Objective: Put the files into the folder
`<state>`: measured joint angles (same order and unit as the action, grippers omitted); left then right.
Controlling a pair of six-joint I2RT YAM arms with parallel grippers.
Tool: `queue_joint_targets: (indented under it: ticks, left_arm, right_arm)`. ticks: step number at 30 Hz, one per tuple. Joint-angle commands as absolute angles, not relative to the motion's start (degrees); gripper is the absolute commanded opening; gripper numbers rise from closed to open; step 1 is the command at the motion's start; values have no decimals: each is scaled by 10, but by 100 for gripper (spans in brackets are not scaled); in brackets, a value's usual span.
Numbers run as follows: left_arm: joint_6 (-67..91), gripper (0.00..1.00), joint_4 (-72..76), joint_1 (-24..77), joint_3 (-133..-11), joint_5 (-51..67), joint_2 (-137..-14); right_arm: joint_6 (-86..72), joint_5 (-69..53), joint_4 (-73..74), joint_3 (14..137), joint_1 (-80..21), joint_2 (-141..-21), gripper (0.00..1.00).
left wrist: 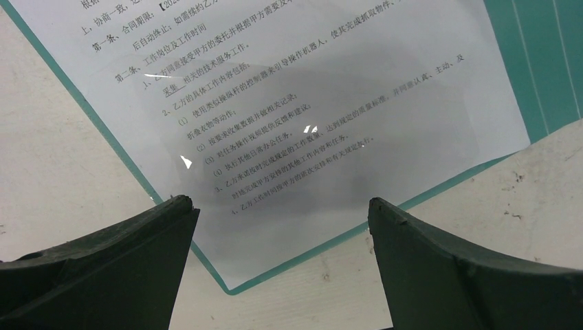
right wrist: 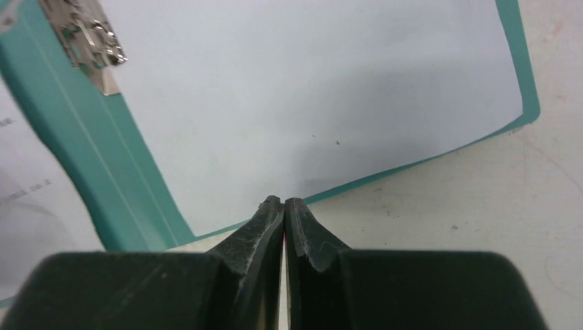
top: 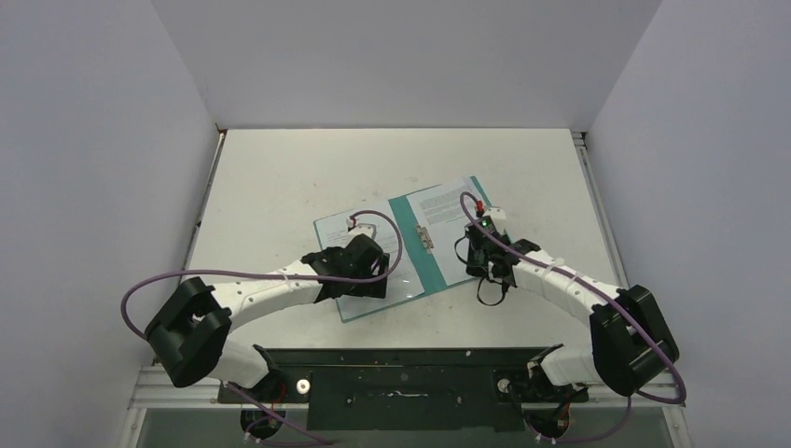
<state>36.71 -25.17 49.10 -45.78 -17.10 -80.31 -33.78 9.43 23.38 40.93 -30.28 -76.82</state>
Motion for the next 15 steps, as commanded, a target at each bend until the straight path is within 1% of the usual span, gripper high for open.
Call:
queue_joint_targets:
  ticks: [1,6,15]
  left_arm:
    - [362,96,-227,495,-486,-194,-825]
    - [364,97,-226,495,-497,-188,-849]
    - [361,97,-213,495,-486,-183,-881]
  right_arm:
    - [-304,74,251,465,-299,-750,6]
    - [-291,71,264,515,-299,-769,8]
    - [-274,20,244,619,-310,-840,9]
